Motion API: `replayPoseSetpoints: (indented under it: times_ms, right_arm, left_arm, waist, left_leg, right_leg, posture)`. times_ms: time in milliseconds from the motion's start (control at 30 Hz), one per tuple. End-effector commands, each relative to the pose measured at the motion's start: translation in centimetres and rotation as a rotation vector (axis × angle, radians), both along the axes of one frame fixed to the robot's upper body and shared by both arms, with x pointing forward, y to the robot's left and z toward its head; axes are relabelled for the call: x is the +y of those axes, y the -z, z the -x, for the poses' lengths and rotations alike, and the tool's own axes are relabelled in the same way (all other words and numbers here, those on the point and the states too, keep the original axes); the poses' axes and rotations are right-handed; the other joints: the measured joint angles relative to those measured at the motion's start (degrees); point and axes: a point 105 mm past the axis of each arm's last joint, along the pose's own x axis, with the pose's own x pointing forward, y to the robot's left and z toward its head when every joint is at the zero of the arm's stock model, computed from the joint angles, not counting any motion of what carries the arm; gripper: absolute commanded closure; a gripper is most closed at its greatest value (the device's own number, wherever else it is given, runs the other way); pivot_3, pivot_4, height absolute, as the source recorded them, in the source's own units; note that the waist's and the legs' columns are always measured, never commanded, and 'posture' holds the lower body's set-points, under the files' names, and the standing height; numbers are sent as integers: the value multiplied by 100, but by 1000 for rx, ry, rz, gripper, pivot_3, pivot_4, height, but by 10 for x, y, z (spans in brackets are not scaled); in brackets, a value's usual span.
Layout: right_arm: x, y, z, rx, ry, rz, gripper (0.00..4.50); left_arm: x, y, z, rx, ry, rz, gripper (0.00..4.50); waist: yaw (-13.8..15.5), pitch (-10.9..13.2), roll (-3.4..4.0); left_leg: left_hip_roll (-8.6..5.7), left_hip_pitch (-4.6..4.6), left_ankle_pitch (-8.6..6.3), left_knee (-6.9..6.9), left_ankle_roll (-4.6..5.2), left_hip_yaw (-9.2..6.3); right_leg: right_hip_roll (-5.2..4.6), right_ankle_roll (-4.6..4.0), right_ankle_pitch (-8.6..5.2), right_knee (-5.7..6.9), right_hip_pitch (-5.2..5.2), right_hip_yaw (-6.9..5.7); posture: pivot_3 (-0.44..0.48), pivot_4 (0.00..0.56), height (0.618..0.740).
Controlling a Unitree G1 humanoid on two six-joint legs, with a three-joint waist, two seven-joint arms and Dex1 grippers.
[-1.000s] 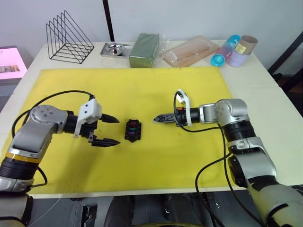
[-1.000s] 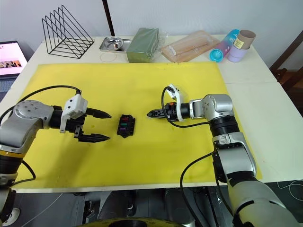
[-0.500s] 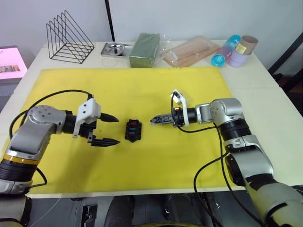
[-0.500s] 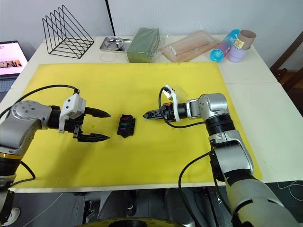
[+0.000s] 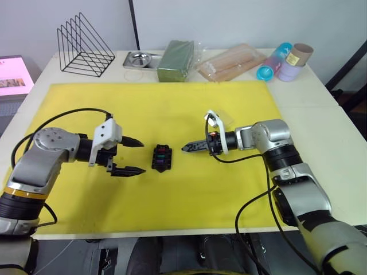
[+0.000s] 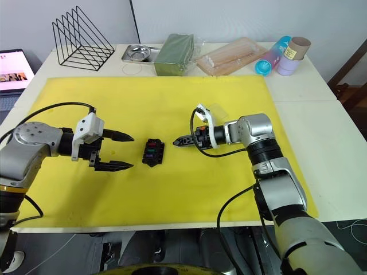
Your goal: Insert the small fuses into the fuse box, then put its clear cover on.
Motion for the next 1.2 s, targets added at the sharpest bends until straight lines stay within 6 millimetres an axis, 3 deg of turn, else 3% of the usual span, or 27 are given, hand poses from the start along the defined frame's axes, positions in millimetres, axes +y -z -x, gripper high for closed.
replayPoseSetpoints:
  times_ms: [33,333,433,533,867,967,1200]
  right_arm:
    - [2,3,3,9,-20,13,2322]
    - [10,0,0,-2,-47,23,2322]
    - [7,1,-1,-2,-44,27,2923]
    - [6,2,-2,-4,-43,35,3934]
    - [3,1,-4,-11,-36,38,3934]
    - [2,0,-5,-14,-32,36,4480]
    - [-2,1,-3,-12,-25,40,4480]
  left_arm:
    - [-2,-10,1,-38,10,11,0]
    - [-2,-9,1,-44,5,8,0]
    - [-2,-9,1,-45,3,7,0]
    - [-2,-9,1,-46,1,8,0]
    - [-3,-10,-1,-53,5,10,0]
    - [-4,-10,-2,-55,5,11,0]
    - [-4,-10,-4,-61,6,12,0]
  waist:
    - [0,0,0]
    - [-12,0,0]
    - [-8,0,0]
    - [-4,0,0]
    - [1,0,0]
    - [1,0,0]
    - [3,0,0]
  left_leg:
    - [0,0,0,0,0,0]
    - [1,1,0,-1,0,-1]
    - [0,1,0,-1,0,0]
    - [0,1,0,-1,0,0]
    - [0,1,0,0,0,0]
    - [0,1,0,0,0,0]
    - [-1,1,0,2,0,0]
  right_leg:
    - [0,0,0,0,0,0]
    - [2,0,0,0,0,0]
    - [1,0,0,0,0,0]
    - [1,0,0,0,0,-1]
    - [0,0,0,0,0,0]
    - [0,0,0,0,0,0]
    - [0,0,0,1,1,0]
  posture:
    - [0,150,740]
    - [0,150,740]
    - [0,150,740]
    - [0,150,740]
    - [0,150,740]
    - [0,150,740]
    - [0,150,740]
